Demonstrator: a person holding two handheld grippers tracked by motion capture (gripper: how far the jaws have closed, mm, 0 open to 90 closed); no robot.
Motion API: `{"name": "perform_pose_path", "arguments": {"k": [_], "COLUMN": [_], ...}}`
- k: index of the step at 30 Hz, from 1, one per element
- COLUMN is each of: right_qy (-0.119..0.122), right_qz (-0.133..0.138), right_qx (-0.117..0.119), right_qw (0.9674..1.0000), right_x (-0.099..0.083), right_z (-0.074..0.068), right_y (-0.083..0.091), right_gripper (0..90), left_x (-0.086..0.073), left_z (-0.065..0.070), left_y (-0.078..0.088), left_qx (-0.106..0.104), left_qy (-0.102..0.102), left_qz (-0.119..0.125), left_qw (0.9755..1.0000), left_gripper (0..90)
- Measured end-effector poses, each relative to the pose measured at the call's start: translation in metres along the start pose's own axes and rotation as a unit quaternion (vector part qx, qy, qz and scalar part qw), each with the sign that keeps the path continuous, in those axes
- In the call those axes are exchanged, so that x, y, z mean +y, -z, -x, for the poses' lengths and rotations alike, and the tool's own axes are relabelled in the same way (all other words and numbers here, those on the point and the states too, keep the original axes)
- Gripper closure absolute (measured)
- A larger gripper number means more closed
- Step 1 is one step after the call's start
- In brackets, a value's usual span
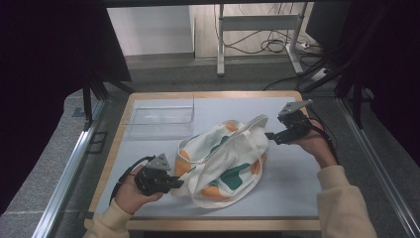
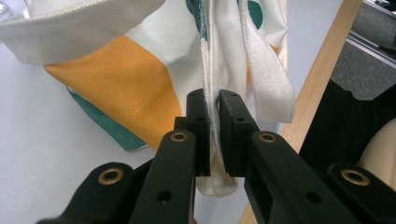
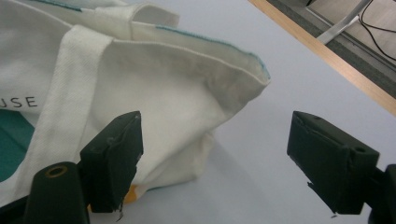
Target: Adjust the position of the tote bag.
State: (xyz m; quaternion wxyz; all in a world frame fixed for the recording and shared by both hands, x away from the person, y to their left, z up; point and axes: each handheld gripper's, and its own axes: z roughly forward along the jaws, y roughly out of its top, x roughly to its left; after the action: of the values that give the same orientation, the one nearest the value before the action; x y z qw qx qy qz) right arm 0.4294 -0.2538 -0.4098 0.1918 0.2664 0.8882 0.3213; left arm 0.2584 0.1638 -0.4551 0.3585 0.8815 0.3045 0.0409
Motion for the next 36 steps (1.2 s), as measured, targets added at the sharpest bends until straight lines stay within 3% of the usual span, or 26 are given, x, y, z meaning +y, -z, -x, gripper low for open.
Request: {"name": "perform_pose_path", "arguments": {"k": [8,10,20,24,27,31,36], "right_qy": [0.001,-0.003,-0.011,0.003,0.011,0.018,0.025], "right_qz": [-0.012,0.000,-0.011,-0.003,-0.006,-0.004,0.007], "right_qx": [0.005,0.008,0.025,0.036,0.059,0.065,0.075], "right_qw": [0.9999,1.0000,0.9996,0.9993,0.9982,0.9977,0.9968], "right_x": [0.013,0.014,0.011,0.012,0.011,0.010,0.012], "right_z": [0.005,0.012,0.033,0.037,0.039,0.042,0.042], "right_y": [-0.011,-0.014,-0.029,-0.037,-0.045,-0.050,-0.056], "right_gripper": [18.8,20.9,24.7,27.7,29.2,30.5,42.1], "left_x": [0.000,0.000,0.000,0.000,0.000,0.000,0.000], "left_z": [0.000,-0.001,-0.001,-0.001,-0.001,-0.001,-0.002], "left_y": [0.000,0.000,0.000,0.000,0.000,0.000,0.000], "left_qx": [-0.001,-0.001,0.000,0.000,-0.001,-0.001,-0.002], "left_qy": [0.000,0.000,-0.001,0.000,-0.001,-0.001,-0.001], "left_qz": [0.001,0.002,0.000,0.000,0.001,0.001,0.001], "left_qw": [1.0000,1.0000,1.0000,1.0000,1.0000,1.0000,1.0000], "left_gripper": [84.4,84.4,84.3,84.3,84.2,84.2,84.3]}}
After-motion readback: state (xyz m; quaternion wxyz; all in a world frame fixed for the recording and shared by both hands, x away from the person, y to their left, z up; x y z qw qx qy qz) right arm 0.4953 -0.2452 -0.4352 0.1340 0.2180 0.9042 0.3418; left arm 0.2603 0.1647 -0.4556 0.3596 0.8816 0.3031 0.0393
